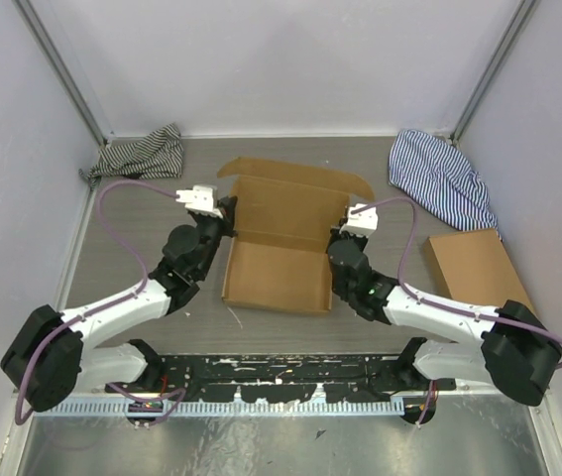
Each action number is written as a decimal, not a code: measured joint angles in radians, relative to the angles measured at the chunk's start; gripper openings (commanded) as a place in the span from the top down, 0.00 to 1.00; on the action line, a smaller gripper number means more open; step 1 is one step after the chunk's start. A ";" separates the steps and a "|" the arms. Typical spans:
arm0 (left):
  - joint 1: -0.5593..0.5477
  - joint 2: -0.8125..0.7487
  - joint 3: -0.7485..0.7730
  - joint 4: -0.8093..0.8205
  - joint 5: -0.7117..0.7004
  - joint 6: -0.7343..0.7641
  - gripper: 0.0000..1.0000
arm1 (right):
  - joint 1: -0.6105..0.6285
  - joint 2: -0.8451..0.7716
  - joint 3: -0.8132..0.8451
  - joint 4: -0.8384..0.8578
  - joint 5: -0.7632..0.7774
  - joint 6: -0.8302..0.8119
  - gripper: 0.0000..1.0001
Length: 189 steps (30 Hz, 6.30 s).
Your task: Fold the paper box
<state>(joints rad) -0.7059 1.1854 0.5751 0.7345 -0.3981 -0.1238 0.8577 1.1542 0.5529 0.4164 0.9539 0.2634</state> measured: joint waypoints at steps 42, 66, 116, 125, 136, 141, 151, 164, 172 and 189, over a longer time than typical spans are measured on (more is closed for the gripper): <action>-0.155 -0.290 -0.235 -0.104 -0.270 0.017 1.00 | 0.310 -0.290 0.594 -1.114 0.188 0.239 0.38; -0.154 0.237 -0.224 0.545 -0.001 0.695 1.00 | -0.169 0.293 1.072 -1.130 -0.733 -0.239 0.26; 0.069 0.415 -0.075 0.629 0.133 0.541 1.00 | -0.678 0.238 0.565 -0.612 -1.141 -0.243 0.38; 0.069 0.416 -0.075 0.629 0.138 0.518 1.00 | -0.678 0.314 0.565 -0.539 -1.198 -0.243 0.69; 0.053 0.327 -0.091 0.577 0.132 0.425 0.83 | -0.613 0.311 0.551 -0.552 -1.117 -0.193 0.87; 0.049 0.235 -0.092 0.477 0.129 0.375 0.82 | -0.575 0.270 0.521 -0.559 -1.052 -0.155 0.93; 0.048 0.128 -0.090 0.229 0.109 0.213 0.90 | -0.476 0.180 0.486 -0.575 -0.882 -0.088 0.99; 0.036 0.128 -0.090 0.156 0.058 -0.013 0.93 | -0.403 0.181 0.455 -0.583 -0.750 -0.042 0.99; 0.035 0.128 -0.043 0.093 0.050 -0.110 0.93 | -0.395 0.198 0.476 -0.602 -0.706 -0.020 0.99; 0.035 0.177 0.103 -0.053 0.006 -0.151 0.95 | -0.395 0.324 0.639 -0.706 -0.647 0.011 0.99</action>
<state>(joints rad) -0.6704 1.3624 0.6781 0.6819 -0.3916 -0.2752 0.4625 1.4784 1.1915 -0.2897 0.3065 0.2749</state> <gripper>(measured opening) 0.059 0.077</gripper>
